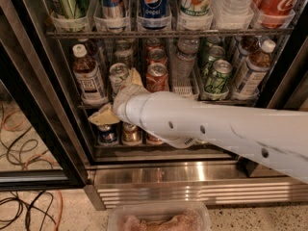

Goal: Pick 7up can from middle shelf of fridge

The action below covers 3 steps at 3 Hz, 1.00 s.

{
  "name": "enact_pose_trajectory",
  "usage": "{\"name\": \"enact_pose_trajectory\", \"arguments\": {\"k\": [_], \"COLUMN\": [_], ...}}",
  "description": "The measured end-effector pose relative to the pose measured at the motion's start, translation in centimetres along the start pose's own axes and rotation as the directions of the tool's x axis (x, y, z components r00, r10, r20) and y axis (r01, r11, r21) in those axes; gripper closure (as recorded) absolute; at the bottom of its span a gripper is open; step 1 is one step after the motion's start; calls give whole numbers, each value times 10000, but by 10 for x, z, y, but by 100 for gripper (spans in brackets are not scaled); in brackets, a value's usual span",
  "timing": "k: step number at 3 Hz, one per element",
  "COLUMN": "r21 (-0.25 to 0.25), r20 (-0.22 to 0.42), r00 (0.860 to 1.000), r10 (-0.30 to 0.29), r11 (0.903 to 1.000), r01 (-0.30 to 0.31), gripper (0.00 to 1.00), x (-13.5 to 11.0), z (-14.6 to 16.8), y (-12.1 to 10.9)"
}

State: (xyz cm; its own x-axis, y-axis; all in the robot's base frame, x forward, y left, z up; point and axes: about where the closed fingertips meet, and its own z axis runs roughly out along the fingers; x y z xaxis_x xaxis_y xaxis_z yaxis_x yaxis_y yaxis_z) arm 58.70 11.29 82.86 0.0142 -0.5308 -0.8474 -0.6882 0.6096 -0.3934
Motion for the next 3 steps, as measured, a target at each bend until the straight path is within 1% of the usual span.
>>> {"name": "enact_pose_trajectory", "arguments": {"k": [1,2,3], "r21": [77,257,787], "r20": [-97,-309,-759], "r00": [10000,9995,9962], "r10": [18,90,434], "r11": [10000,9996,9962], "r01": [-17,-82,-374], "gripper": [0,0,0], "x": [3,10,30], "z": [2,2,-6], "y": [-1,-3,-15]}}
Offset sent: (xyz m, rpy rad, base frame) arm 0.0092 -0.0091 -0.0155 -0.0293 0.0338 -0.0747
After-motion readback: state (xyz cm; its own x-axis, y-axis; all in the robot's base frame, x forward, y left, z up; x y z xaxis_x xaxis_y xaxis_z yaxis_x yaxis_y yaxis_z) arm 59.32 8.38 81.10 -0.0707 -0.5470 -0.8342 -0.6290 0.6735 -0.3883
